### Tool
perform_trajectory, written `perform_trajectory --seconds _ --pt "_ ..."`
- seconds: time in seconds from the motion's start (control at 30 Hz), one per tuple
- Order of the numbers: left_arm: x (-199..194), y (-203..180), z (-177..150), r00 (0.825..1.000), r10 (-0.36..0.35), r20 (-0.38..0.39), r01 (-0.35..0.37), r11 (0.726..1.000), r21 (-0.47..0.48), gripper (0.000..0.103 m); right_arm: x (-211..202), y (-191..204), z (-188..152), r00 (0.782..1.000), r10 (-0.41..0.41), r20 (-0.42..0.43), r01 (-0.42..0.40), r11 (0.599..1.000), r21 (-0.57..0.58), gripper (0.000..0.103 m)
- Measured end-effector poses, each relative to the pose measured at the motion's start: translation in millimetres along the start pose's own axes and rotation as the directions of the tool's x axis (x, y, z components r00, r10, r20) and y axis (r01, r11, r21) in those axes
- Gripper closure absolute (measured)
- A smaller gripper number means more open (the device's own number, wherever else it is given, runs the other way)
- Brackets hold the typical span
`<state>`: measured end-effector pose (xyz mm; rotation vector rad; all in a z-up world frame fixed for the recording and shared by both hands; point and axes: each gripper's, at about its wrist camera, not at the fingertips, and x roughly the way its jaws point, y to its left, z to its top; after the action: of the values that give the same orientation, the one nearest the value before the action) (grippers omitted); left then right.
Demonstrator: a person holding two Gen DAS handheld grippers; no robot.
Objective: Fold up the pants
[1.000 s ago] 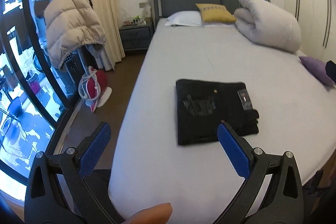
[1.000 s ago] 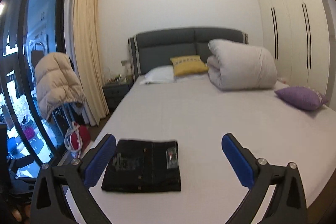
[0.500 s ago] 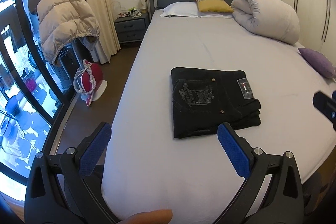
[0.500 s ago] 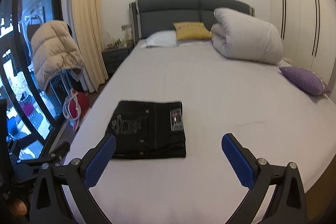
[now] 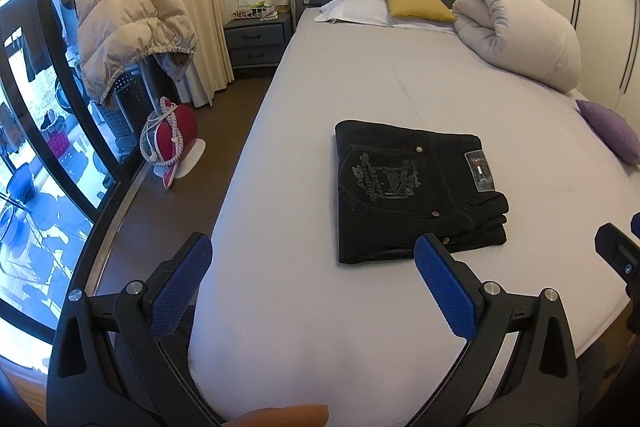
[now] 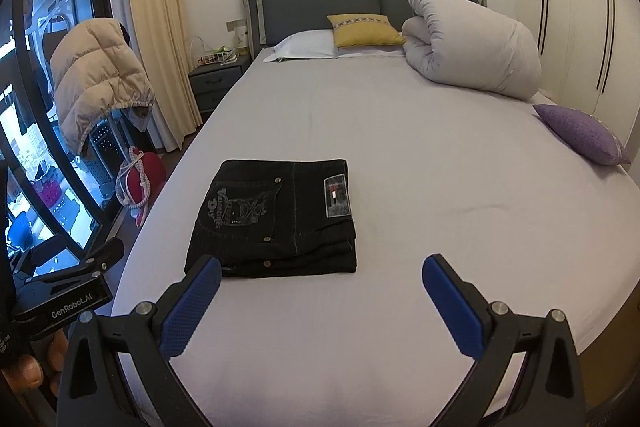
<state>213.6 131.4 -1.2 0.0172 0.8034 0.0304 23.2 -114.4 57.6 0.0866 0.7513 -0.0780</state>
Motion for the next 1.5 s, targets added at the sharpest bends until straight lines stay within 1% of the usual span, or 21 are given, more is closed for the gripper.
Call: perform_trajectory --seconds 0.87,1.5 --pt "13.1 -3.5 -1.6 1.000 -0.023 -0.008 0.023 1.000 -0.004 0.000 21.5 -0.6 -7.1 0.992 -0.012 -0.124 0.014 1.000 0.014 0.000" --pt "13.9 -6.2 -1.4 0.999 -0.035 -0.014 0.035 0.999 -0.002 0.000 25.4 -3.2 -12.9 0.990 -0.012 -0.143 0.016 1.000 0.023 0.000"
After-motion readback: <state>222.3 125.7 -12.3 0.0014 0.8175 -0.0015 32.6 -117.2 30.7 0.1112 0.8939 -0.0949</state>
